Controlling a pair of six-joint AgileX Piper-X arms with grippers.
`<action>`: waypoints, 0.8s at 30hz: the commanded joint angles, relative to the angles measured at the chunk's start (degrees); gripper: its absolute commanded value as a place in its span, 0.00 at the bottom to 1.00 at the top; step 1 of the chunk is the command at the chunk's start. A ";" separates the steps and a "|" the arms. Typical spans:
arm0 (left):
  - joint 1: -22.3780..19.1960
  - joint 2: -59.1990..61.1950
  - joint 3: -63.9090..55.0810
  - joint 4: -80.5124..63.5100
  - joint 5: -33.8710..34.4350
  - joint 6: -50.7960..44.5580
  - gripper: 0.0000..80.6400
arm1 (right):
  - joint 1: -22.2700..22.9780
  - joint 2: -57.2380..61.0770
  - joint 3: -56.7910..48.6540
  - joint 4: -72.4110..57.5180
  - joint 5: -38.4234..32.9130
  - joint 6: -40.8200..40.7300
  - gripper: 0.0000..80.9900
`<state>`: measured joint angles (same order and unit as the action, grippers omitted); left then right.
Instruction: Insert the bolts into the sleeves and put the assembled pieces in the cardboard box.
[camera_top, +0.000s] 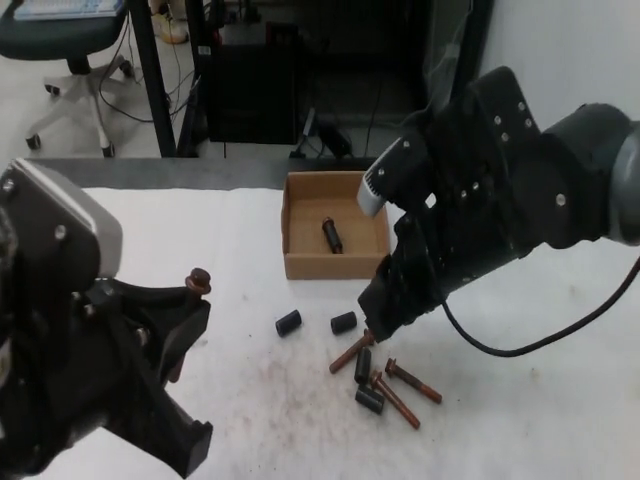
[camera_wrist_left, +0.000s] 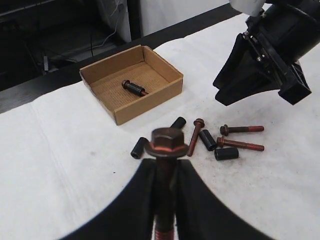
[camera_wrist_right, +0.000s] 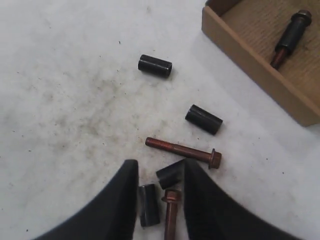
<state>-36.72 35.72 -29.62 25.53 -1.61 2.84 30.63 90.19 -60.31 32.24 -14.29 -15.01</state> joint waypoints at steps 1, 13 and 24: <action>0.13 0.92 -0.19 -0.97 -0.01 -0.29 0.00 | 0.36 1.67 -0.47 0.09 0.46 -0.45 0.36; 0.13 3.85 -0.19 -0.97 -0.19 3.71 0.00 | 1.66 10.59 -0.63 -3.54 5.00 -6.15 0.36; 0.13 3.85 2.06 -0.97 -1.35 3.82 0.00 | 2.52 10.58 -0.63 1.62 5.00 -6.29 0.36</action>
<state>-36.72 39.70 -27.85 25.27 -2.61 6.45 32.81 101.00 -60.38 30.84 -9.24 -20.56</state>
